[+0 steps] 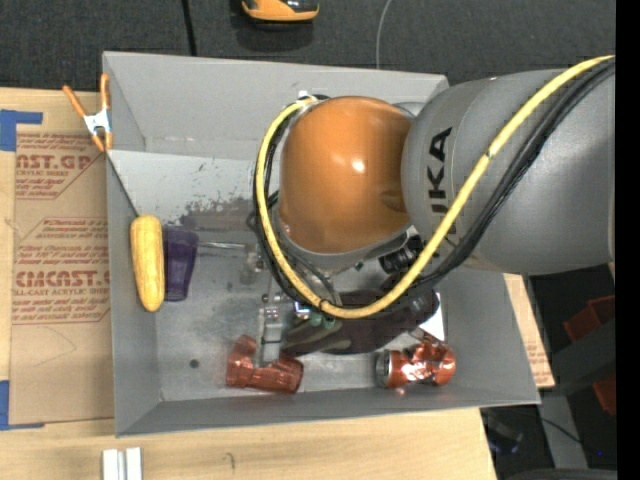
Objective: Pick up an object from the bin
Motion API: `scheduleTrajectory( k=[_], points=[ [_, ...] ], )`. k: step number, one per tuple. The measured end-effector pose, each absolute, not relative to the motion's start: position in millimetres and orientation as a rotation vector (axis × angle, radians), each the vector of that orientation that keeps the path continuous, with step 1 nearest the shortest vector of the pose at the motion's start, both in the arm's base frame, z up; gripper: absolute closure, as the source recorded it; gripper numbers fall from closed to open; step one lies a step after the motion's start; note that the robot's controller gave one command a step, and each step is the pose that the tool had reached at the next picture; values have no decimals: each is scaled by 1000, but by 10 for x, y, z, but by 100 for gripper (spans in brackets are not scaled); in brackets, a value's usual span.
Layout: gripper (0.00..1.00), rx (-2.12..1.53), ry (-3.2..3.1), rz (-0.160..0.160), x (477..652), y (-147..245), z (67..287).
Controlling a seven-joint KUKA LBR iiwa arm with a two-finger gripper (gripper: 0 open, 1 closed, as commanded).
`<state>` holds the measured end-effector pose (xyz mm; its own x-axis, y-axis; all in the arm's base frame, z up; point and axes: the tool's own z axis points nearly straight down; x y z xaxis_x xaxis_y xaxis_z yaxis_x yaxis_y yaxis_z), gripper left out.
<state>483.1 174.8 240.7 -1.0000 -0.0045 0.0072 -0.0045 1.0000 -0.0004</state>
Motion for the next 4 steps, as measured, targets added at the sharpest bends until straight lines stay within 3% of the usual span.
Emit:
scheduleTrajectory(
  k=[1,2,3,4],
  points=[
    [0,2,-3143,-3,4849,1737,2453],
    [0,184,-3140,-2,4878,1492,1926],
    [0,585,-3087,0,4985,1096,1638],
    [0,387,-3118,-1,4916,1054,1543]
  ],
)
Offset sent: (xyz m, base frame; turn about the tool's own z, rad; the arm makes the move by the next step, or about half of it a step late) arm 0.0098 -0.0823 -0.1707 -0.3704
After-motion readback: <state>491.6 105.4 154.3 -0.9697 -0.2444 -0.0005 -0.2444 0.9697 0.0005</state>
